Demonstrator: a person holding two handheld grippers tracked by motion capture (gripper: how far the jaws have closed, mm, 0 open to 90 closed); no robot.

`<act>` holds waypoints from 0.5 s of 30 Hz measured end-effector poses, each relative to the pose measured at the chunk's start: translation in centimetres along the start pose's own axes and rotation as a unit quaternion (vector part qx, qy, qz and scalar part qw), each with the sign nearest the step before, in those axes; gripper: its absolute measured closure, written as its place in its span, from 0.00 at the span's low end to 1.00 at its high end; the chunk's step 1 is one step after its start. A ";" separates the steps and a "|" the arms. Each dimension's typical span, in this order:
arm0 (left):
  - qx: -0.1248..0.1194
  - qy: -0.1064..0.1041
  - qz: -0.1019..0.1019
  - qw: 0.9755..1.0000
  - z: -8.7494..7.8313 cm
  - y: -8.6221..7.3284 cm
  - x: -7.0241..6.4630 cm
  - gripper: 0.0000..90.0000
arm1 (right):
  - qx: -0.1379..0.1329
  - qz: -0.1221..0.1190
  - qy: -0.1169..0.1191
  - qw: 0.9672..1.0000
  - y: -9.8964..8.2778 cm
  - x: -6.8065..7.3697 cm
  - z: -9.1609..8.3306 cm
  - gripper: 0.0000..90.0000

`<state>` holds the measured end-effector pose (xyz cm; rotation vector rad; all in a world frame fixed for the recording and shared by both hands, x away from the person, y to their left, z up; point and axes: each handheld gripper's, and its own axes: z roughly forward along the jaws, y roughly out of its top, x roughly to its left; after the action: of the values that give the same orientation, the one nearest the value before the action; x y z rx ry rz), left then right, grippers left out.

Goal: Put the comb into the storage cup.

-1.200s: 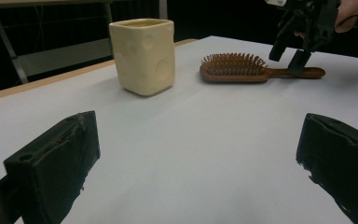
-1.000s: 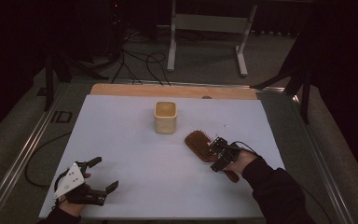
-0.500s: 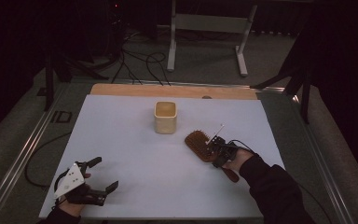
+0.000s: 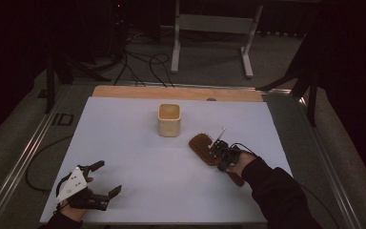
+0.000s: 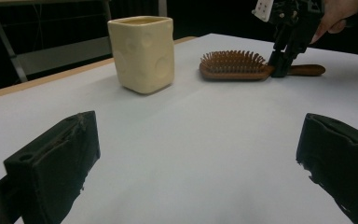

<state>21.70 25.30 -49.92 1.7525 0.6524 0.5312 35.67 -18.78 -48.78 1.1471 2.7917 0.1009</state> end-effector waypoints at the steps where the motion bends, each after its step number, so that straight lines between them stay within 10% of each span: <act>1: 0.000 0.000 0.000 1.000 0.0 0.0 0.0 0.00 | 0.013 0.009 0.014 1.000 0.3 -0.3 0.0 0.77; 15: 0.007 -0.004 0.001 1.000 0.2 -0.1 -0.1 0.00 | 0.024 0.006 0.018 1.000 0.6 -0.2 0.1 0.81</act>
<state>21.73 25.14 -50.05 1.7678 0.6500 0.5219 36.25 -18.49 -48.83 1.1846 2.8337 0.0549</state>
